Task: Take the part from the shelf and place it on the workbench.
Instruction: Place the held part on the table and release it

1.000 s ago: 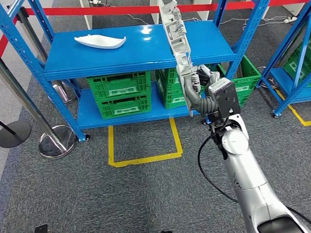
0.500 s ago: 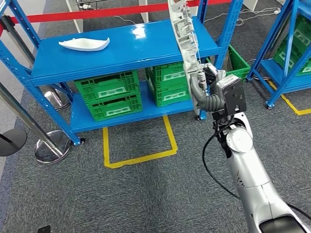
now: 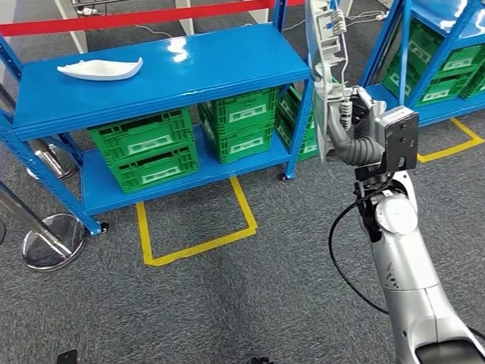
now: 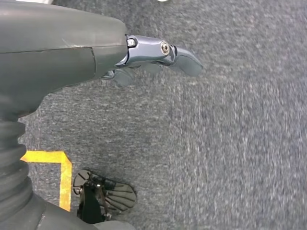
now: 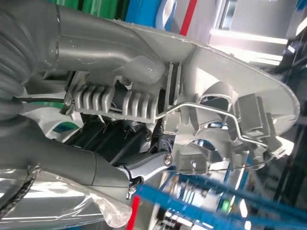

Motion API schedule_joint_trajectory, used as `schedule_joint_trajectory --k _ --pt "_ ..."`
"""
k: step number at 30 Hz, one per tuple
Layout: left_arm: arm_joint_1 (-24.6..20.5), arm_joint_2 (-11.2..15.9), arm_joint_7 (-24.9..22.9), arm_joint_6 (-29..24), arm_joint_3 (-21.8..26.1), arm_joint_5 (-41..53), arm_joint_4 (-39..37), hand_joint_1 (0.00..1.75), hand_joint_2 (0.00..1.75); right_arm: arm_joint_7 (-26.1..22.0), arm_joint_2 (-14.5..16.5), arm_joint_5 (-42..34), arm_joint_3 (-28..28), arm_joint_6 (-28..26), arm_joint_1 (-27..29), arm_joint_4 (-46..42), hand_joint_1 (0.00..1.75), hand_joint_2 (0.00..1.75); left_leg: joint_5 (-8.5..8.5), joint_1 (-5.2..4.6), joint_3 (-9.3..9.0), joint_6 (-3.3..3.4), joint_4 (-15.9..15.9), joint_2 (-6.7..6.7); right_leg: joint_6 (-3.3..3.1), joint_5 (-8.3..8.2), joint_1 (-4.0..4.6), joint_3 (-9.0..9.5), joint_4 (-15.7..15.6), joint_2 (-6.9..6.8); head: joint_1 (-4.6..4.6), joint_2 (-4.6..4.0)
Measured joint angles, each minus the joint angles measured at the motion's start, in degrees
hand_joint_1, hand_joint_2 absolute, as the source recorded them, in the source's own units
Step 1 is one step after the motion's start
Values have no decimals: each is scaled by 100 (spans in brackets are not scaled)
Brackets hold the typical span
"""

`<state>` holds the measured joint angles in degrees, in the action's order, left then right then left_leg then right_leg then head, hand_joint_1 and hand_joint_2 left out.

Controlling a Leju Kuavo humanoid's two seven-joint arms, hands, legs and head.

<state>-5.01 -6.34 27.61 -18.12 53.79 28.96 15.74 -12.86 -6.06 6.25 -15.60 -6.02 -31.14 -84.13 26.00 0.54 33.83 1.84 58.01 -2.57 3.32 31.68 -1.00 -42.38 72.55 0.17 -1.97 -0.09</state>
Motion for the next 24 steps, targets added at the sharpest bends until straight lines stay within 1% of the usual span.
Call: schedule_joint_trajectory --k 1,2,3,4,5,6,7,8,9,10,11,12,13,14,15,16,17,18,19,20,21,22,23,24 --pt "-4 -7 0 1 3 0 0 0 175 1 -11 1 14 -3 12 -11 175 175 4 0 1 -6 10 -66 -1 -158 0 196 -315 -52 -1 0" --pt "-8 -12 0 1 4 0 0 0 175 2 -19 1 27 -4 17 -28 175 175 11 -6 1 -19 23 -128 -6 -296 7 429 -723 -166 -3 0" --pt "-13 -14 0 1 6 0 0 0 175 2 -22 2 36 -4 18 -48 175 175 22 -24 7 -41 47 -182 -39 -396 23 634 -1072 -271 -4 0" --pt "-16 -14 0 1 7 0 0 0 175 2 -23 2 45 -6 19 -68 175 175 29 -44 14 -67 67 -233 -82 -446 40 766 -1303 -344 -4 0" --pt "-19 -14 0 1 9 0 0 0 175 1 -25 2 53 -8 24 -84 175 175 32 -64 18 -93 82 -280 -129 -450 58 817 -1402 -373 -4 0" --pt "-21 -14 0 1 10 0 0 0 175 0 -31 2 62 -10 33 -92 175 175 30 -77 20 -117 91 -332 -182 -462 70 817 -1406 -318 -6 0" --pt "-24 -14 0 0 11 -1 0 0 175 -2 -38 3 75 -12 39 -99 175 175 35 -75 20 -140 93 -377 -223 -479 65 802 -1405 -252 -7 0" --pt "-29 -14 0 0 12 -2 0 0 175 -4 -45 14 87 -16 44 -109 175 175 77 -64 27 -168 125 -340 -260 -498 55 788 -1409 -193 -6 0" --pt "-32 -17 1 0 14 -5 0 0 175 -7 -51 30 96 -29 43 -123 175 175 175 -48 63 -197 232 -241 -297 -520 42 777 -1416 -134 -3 0" --pt "-33 -18 1 0 17 -12 0 0 175 -9 -52 49 99 -47 42 -137 175 175 334 -31 143 -226 446 -99 -330 -541 28 767 -1423 -78 3 0" --pt "-33 -18 2 1 26 -26 0 0 175 -13 -52 70 99 -70 45 -148 175 175 532 -16 266 -247 766 58 -350 -553 25 753 -1422 -20 8 0" --pt "-33 -18 5 2 35 -44 0 0 175 -19 -53 83 103 -96 58 -152 175 175 724 -9 419 -257 1151 148 -364 -563 26 740 -1421 46 10 0" --pt "-34 -16 10 7 45 -65 0 0 175 -27 -55 91 114 -120 82 -160 175 175 852 -8 549 -261 1477 190 -371 -572 30 729 -1419 115 9 0" --pt "-41 -15 18 15 52 -89 0 0 175 -39 -57 96 134 -147 113 -180 175 175 873 -8 610 -256 1649 209 -373 -578 33 722 -1416 189 9 0" --pt "-55 -16 27 25 56 -110 0 0 175 -51 -60 96 162 -173 147 -214 175 175 784 -9 578 -242 1613 225 -371 -584 36 720 -1412 262 9 0" --pt "-80 -19 36 34 57 -126 0 0 175 -62 -64 96 194 -193 177 -260 175 175 601 -9 453 -218 1364 257 -366 -589 37 720 -1408 332 8 0" --pt "-115 -20 44 42 59 -141 0 0 175 -72 -68 94 226 -210 198 -314 175 175 382 -8 279 -185 991 341 -358 -594 36 721 -1404 400 9 0" --pt "-157 -20 50 46 64 -158 -1 0 175 -81 -73 89 260 -222 205 -366 175 175 220 -3 120 -147 647 472 -340 -604 38 709 -1399 459 3 0" --pt "-205 -21 58 49 71 -172 -1 0 175 -88 -81 81 294 -234 208 -411 175 175 120 -2 3 -117 377 583 -314 -620 30 687 -1394 520 5 0" --pt "-256 -23 65 51 79 -187 -2 0 175 -95 -94 72 331 -248 211 -453 175 175 94 -6 -56 -92 224 658 -278 -642 15 652 -1391 578 9 0" --pt "-310 -27 70 51 86 -200 -2 0 175 -102 -115 63 372 -262 213 -488 175 175 116 -13 -67 -78 176 670 -231 -672 -4 609 -1392 634 13 0" --pt "-363 -39 75 51 91 -207 -2 0 175 -104 -140 56 415 -274 219 -521 175 175 118 -17 -69 -69 128 614 -185 -700 -18 571 -1398 692 20 0" --pt "-415 -56 76 51 92 -218 -2 0 175 -110 -171 50 461 -284 224 -554 175 175 110 -10 -72 -56 85 549 -152 -704 -25 525 -1391 671 21 0" --pt "-460 -76 78 51 93 -230 -2 0 175 -115 -202 45 502 -290 217 -579 175 175 91 2 -77 -39 44 487 -124 -657 -19 467 -1331 568 8 0"
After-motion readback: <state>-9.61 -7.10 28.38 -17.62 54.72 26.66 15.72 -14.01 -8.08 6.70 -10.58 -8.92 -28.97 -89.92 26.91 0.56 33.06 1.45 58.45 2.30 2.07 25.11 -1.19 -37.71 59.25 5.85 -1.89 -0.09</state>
